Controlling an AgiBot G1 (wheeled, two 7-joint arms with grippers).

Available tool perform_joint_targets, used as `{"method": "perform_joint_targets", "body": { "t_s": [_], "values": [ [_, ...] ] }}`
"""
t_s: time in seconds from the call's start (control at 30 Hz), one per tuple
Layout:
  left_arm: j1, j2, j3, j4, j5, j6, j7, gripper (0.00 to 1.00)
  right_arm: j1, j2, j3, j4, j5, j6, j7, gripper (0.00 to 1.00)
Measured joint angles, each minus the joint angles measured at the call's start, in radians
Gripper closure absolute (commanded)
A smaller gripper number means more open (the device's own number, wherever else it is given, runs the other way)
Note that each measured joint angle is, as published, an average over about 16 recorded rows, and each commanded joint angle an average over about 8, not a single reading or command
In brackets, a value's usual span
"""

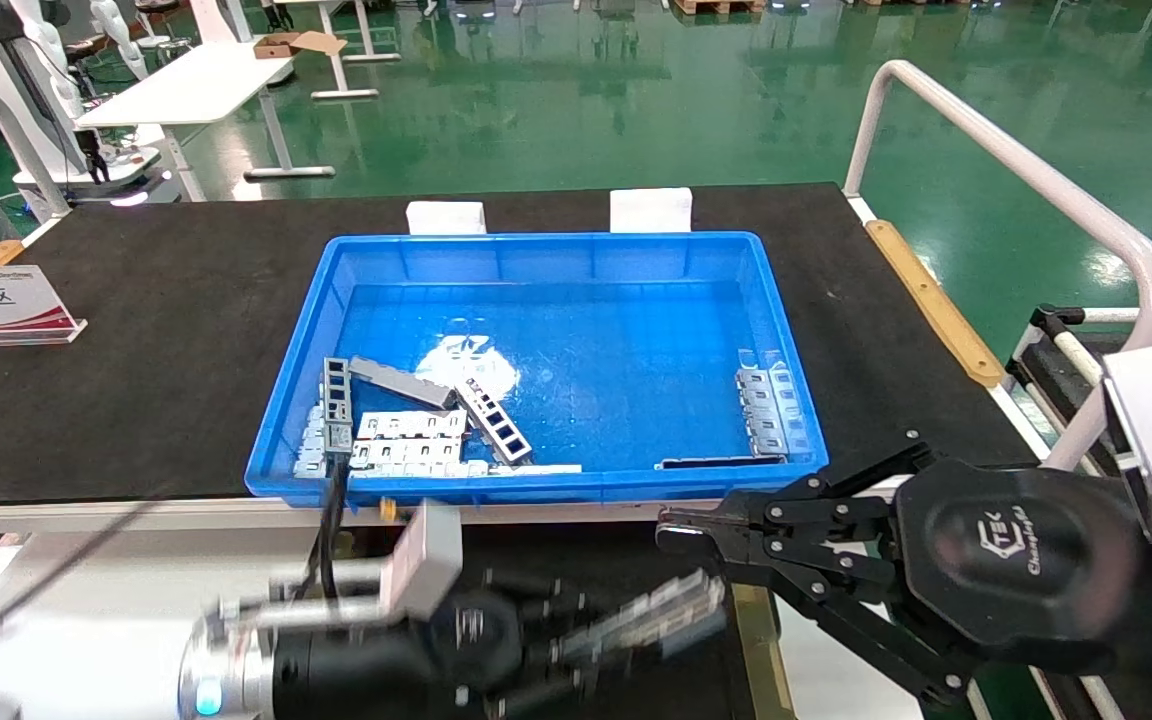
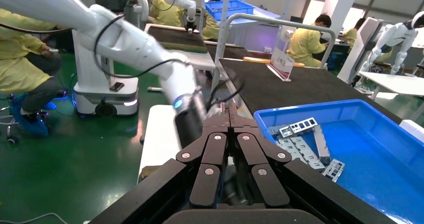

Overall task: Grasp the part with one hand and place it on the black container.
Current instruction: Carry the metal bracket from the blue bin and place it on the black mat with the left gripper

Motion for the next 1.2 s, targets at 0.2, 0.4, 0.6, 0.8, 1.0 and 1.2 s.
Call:
{"method": "perform_joint_targets", "body": {
  "t_s": [0.2,0.4,0.6,0.8,1.0,1.2],
  "values": [
    [0.155,-0.059,-0.008,-0.170,-0.039,-0.223,-0.024,1.00,0.000,0.000,0.000,0.000,0.000,0.000,0.000,1.00],
    [0.299,-0.072,-0.040,-0.309,-0.093,-0.501,-0.018,1.00,0.000,0.000,-0.001,0.000,0.000,0.000,0.000,1.00],
    [0.410,-0.031,-0.089,-0.397,-0.145,-0.755,0.006,1.00,0.000,0.000,-0.001,0.000,0.001,0.000,-0.001,1.00],
    [0.479,0.051,-0.157,-0.410,-0.182,-0.937,0.038,1.00,0.000,0.001,-0.001,0.000,0.001,0.001,-0.001,1.00],
    [0.513,0.158,-0.248,-0.361,-0.198,-1.048,0.082,1.00,0.000,0.001,-0.002,0.000,0.001,0.001,-0.001,1.00],
    [0.526,0.265,-0.355,-0.282,-0.197,-1.101,0.136,1.00,0.000,0.001,-0.002,0.000,0.001,0.001,-0.001,1.00]
  ]
}}
